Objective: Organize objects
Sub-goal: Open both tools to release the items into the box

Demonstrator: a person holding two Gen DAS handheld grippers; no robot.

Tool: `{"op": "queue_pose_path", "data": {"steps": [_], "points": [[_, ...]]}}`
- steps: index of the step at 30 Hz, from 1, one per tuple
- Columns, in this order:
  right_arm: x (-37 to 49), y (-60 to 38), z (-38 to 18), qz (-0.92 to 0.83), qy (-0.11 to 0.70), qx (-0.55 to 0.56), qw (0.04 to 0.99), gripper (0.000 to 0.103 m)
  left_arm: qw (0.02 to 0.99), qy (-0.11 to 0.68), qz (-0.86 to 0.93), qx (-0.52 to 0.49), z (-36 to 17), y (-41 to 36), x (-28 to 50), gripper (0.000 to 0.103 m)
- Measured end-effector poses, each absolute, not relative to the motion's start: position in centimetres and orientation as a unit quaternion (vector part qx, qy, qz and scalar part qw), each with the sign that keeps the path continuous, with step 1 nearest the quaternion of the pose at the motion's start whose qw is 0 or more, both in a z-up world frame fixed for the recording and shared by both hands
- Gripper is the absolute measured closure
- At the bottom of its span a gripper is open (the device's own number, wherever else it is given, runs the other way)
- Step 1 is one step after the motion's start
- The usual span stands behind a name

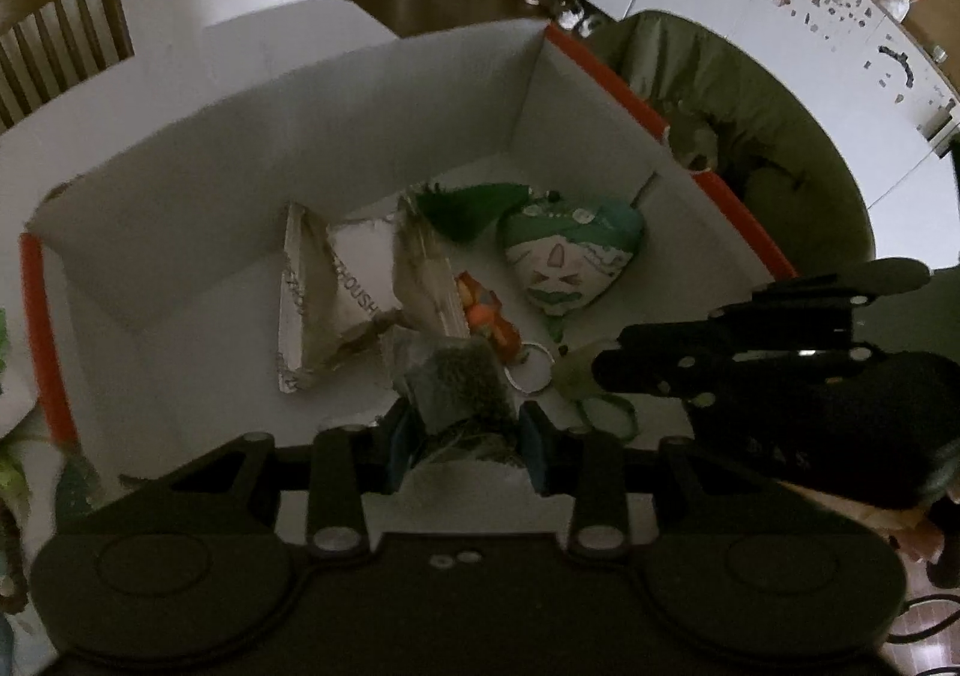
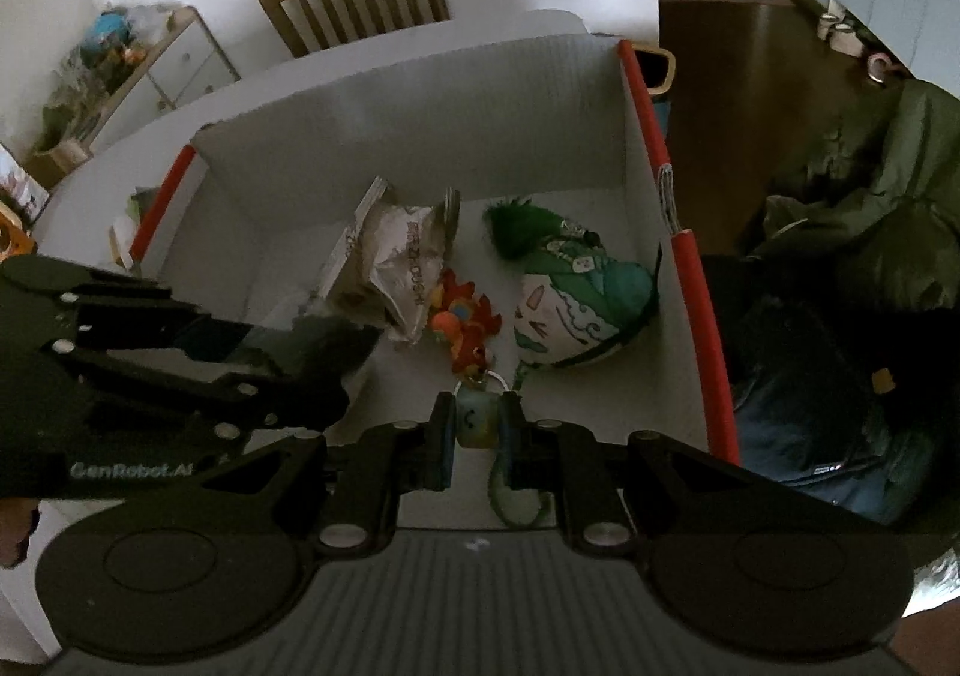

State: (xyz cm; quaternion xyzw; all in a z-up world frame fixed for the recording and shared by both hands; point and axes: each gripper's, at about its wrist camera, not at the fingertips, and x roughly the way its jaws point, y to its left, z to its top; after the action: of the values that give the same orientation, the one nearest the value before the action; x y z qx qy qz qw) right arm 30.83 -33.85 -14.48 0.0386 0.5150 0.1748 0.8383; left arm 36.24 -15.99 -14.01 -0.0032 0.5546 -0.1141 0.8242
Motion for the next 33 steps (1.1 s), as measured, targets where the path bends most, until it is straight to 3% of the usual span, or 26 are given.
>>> {"op": "queue_pose_path", "data": {"steps": [23,29,31,33], "points": [[30.4,-35.4,-13.0,0.226,0.502,0.015,0.835,0.088,0.800,0.590,-0.109,-0.001,-15.7,-16.9,38.0,0.066],[29.6,-36.1,-11.8,0.225,0.487,0.019,0.843,0.081,0.805,0.583,-0.108,0.003,-15.3,-16.9,37.3,0.062],[29.4,-36.2,-11.3,0.224,0.482,0.024,0.847,0.080,0.809,0.578,-0.109,0.003,-15.2,-17.0,37.1,0.059],[29.1,-36.4,-10.9,0.225,0.478,0.030,0.849,0.077,0.814,0.571,-0.110,0.002,-14.8,-17.0,36.8,0.044]]}}
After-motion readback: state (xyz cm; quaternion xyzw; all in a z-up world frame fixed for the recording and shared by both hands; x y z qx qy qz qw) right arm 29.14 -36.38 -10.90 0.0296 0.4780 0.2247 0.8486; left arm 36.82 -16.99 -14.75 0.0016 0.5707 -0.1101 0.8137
